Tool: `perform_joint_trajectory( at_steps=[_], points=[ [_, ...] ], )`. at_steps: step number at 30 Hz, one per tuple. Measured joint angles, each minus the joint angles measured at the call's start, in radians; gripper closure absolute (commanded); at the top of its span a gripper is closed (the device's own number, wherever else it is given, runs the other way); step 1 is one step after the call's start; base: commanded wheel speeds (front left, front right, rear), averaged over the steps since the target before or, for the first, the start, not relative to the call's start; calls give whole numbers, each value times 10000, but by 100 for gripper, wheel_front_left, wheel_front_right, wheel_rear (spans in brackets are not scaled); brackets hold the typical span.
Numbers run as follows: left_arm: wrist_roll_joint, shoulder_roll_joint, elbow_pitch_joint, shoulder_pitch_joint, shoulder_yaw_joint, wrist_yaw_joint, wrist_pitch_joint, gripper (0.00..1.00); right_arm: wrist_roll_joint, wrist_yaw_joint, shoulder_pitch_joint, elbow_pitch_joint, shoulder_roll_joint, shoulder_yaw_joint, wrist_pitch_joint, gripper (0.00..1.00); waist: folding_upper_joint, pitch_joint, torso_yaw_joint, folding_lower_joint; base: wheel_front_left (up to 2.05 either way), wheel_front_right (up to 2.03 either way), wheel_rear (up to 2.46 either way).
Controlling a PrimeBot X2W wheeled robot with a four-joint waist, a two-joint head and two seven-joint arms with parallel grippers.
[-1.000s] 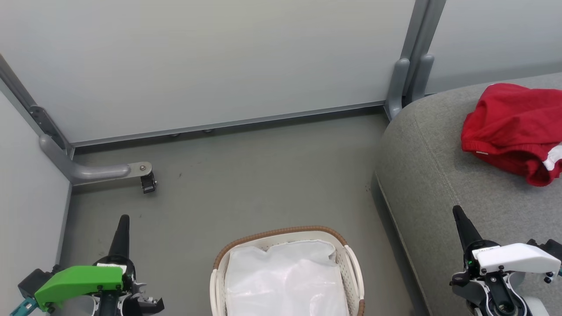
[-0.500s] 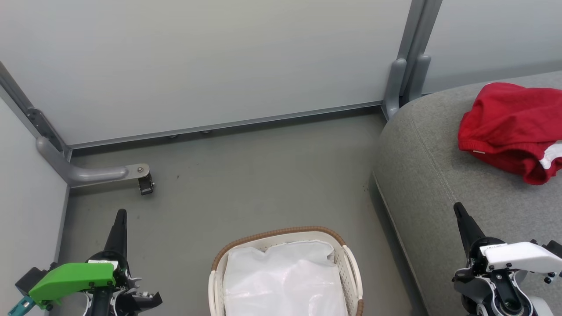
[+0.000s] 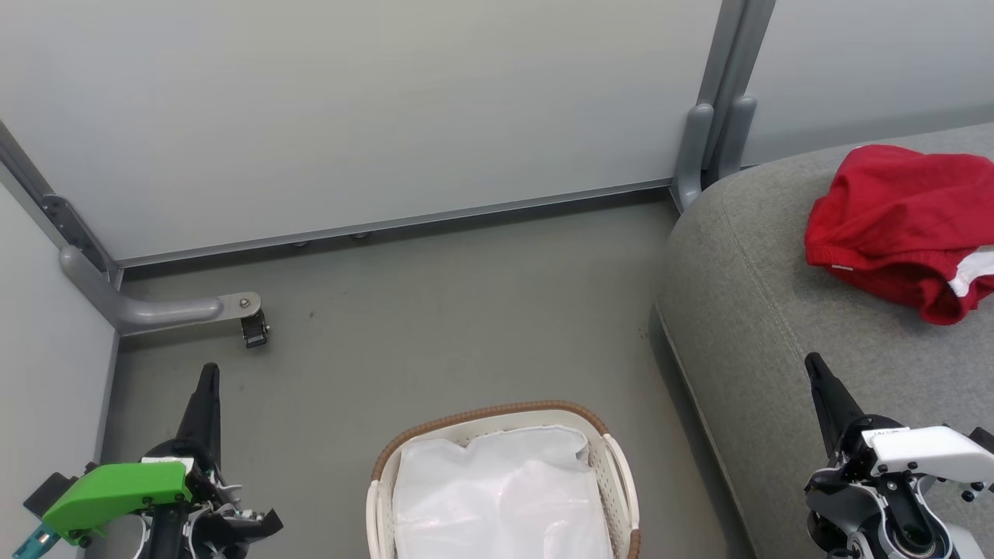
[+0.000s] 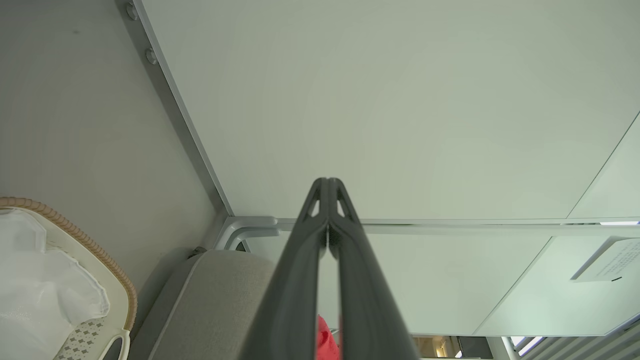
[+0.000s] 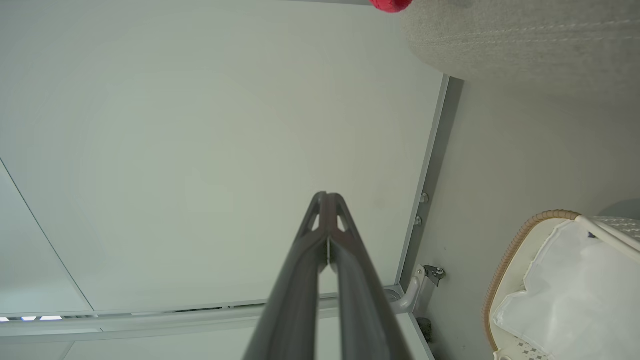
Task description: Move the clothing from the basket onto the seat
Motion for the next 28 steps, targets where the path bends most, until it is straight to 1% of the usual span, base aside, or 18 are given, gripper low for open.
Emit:
perform_joint_trajectory(
  at_steps=[28],
  points=[
    [-86, 2, -17, -32, 19, -10, 12, 100, 84, 0, -6, -10, -2, -13, 29, 100, 0, -2, -7, 0, 0, 0, 0]
  ],
)
